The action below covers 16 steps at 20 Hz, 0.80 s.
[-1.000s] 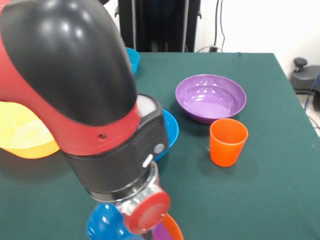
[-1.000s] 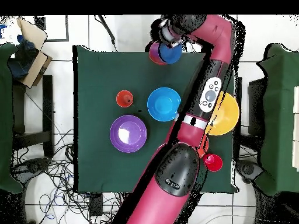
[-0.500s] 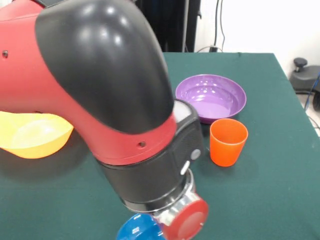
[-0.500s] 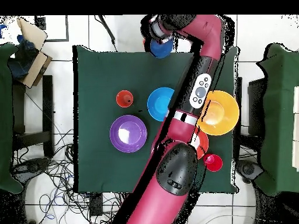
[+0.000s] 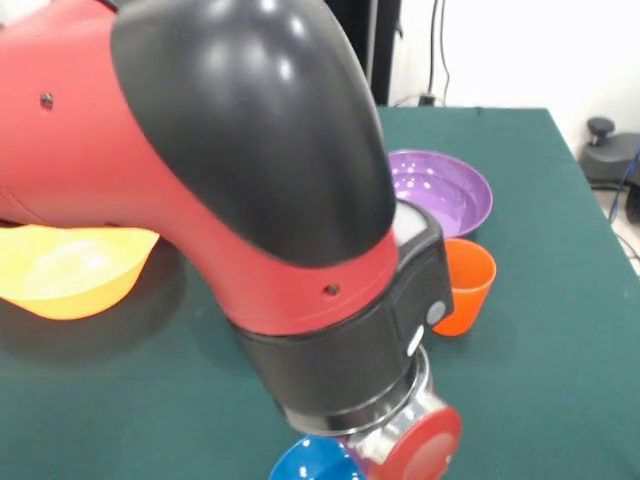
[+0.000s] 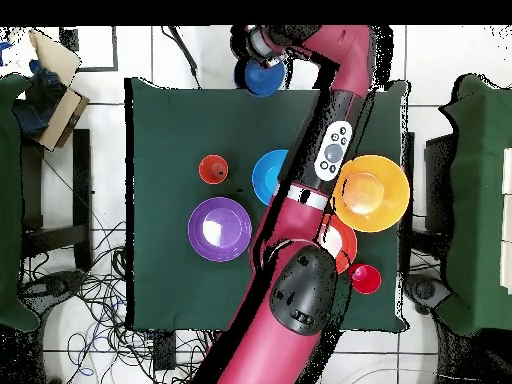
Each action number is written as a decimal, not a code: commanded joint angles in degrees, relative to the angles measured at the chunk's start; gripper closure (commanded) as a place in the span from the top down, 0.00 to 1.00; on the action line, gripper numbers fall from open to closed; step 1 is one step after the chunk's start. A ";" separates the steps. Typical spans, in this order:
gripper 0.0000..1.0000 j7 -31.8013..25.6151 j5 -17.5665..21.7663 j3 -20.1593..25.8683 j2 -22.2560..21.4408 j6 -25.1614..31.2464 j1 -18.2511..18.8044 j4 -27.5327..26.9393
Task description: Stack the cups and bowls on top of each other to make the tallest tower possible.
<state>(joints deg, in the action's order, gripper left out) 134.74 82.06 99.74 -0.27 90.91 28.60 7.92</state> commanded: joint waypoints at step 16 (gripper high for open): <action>0.00 -1.47 10.96 3.15 1.66 9.41 1.03 0.60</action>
<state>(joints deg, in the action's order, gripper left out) 134.74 87.15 104.54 0.76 92.68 28.67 8.23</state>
